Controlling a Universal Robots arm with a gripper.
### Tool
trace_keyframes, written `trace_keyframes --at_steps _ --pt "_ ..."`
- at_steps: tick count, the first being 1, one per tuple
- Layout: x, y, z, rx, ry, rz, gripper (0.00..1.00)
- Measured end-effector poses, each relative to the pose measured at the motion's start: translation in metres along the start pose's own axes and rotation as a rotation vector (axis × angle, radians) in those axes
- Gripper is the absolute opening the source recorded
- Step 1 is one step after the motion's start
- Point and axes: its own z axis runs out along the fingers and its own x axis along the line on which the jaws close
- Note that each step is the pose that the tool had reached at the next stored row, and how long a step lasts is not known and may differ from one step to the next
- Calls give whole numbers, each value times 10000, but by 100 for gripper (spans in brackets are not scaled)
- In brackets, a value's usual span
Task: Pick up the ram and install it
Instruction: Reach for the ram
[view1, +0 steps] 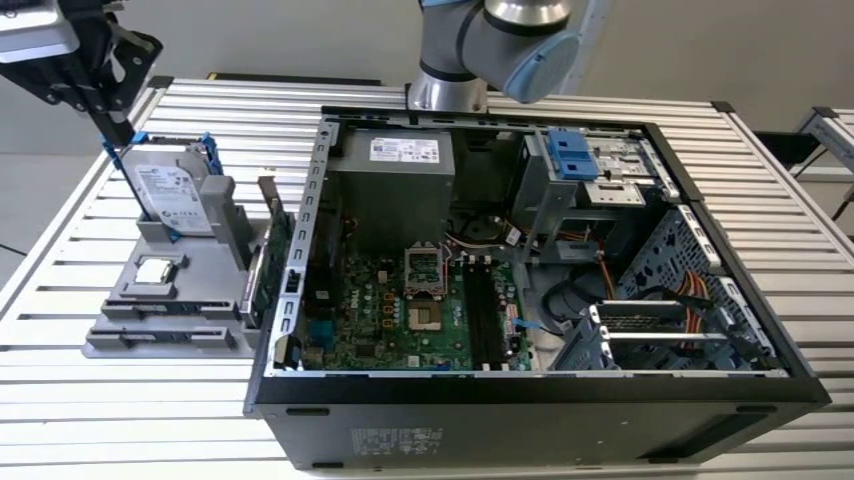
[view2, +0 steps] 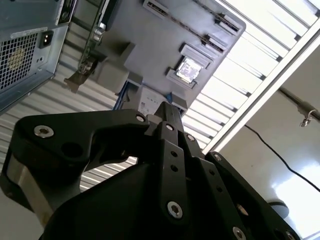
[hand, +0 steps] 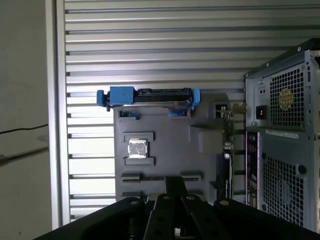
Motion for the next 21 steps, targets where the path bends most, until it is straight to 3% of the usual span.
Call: trace_keyframes --at_steps 21 --pt "-11 -267 -13 -1 -1 26 0"
